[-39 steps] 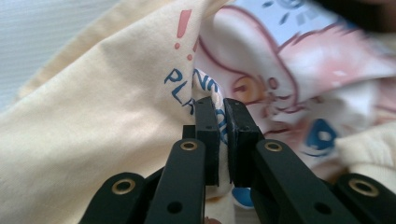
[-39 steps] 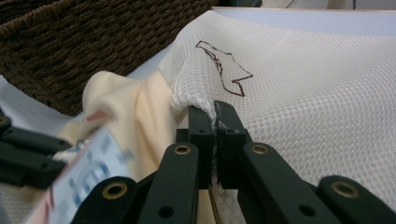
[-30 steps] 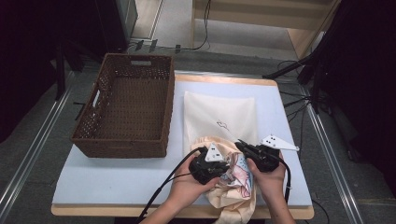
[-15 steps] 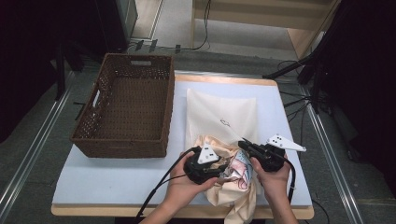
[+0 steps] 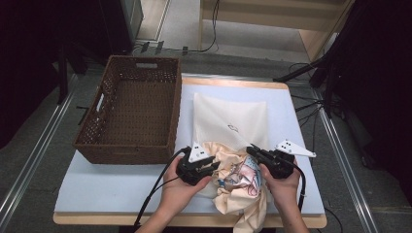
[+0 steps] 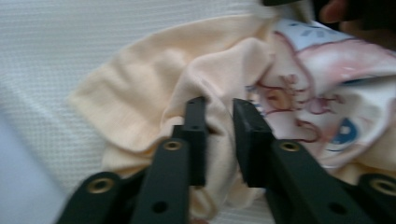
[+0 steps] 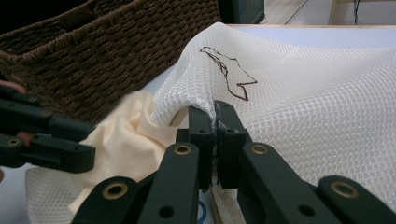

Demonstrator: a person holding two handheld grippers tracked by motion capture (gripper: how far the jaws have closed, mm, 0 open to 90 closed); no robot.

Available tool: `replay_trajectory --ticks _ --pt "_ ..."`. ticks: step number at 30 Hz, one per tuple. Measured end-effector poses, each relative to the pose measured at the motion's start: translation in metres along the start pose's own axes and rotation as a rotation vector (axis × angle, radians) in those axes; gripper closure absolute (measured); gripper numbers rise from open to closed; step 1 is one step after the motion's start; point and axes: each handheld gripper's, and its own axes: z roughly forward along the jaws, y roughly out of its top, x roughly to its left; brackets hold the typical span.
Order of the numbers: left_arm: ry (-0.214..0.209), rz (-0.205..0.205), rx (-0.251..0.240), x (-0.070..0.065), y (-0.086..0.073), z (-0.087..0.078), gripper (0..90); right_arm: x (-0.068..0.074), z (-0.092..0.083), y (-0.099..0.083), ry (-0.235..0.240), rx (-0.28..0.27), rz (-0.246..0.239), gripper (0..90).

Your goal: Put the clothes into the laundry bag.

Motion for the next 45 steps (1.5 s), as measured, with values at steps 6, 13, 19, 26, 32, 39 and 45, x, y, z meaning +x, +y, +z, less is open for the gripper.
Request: replay_trajectory --ticks 6,13,19,26,32,39,45 --pt "-0.111 0.073 0.05 -0.028 0.009 0.02 82.3 0.004 0.003 -0.001 0.01 0.007 -0.009 87.6" --pt "0.091 0.125 0.136 -0.025 0.009 0.062 82.2 0.007 -0.004 0.004 0.025 -0.014 -0.01 87.6" --pt "0.023 0.06 0.065 -0.022 0.014 0.048 59.9 0.002 -0.006 0.003 0.01 -0.013 -0.005 87.6" --pt "-0.248 0.019 -0.114 -0.038 0.025 0.014 42.7 0.001 -0.004 0.002 0.002 -0.005 -0.01 87.5" --pt "-0.288 0.149 0.033 -0.065 0.021 0.033 30.1 0.0 -0.003 0.002 -0.002 -0.003 -0.008 87.5" --pt "-0.203 0.217 0.144 -0.061 0.006 0.058 69.6 0.0 -0.006 0.002 -0.002 -0.001 0.0 87.5" --pt "-0.04 0.212 0.07 -0.057 0.018 0.048 80.7 0.001 -0.008 0.004 0.01 -0.014 0.003 87.6"
